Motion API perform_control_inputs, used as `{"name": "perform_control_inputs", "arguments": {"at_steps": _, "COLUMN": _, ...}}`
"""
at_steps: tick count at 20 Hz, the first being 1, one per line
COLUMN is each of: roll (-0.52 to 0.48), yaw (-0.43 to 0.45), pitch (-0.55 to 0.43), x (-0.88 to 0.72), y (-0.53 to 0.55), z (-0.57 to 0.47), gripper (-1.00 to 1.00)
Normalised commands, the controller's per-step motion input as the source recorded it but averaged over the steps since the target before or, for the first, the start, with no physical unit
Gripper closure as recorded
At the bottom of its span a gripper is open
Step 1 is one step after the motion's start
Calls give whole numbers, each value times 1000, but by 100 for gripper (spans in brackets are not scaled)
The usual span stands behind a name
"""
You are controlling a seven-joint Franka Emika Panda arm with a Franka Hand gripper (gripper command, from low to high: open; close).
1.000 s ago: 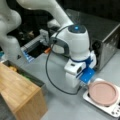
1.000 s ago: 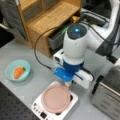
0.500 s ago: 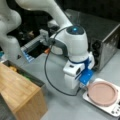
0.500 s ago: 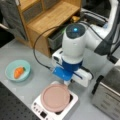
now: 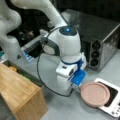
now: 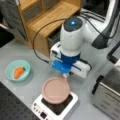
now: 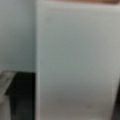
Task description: Pick up the pan. Place the pan on the table. Pick up the bowl. Place the bowl on the stove.
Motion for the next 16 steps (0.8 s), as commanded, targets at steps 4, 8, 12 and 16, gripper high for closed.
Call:
{"name": "perform_control_inputs", "arguments": {"at_steps": 4, "roll": 104, "yaw": 3, "pitch": -50, "x": -296, "y": -160, "z": 19, "gripper": 100}}
{"name": "perform_control_inputs", "arguments": {"at_steps": 8, "roll": 98, "yaw": -8, "pitch": -65, "x": -328, "y": -204, "z": 18, "gripper": 100}}
{"name": "perform_control_inputs", "arguments": {"at_steps": 12, "roll": 98, "yaw": -32, "pitch": -82, "x": -261, "y": -163, "z": -5, "gripper": 100}}
{"name": "perform_control_inputs", "arguments": {"at_steps": 16, "roll": 92, "yaw": -39, "pitch": -99, "x": -253, "y": -110, "z": -1, "gripper": 100}}
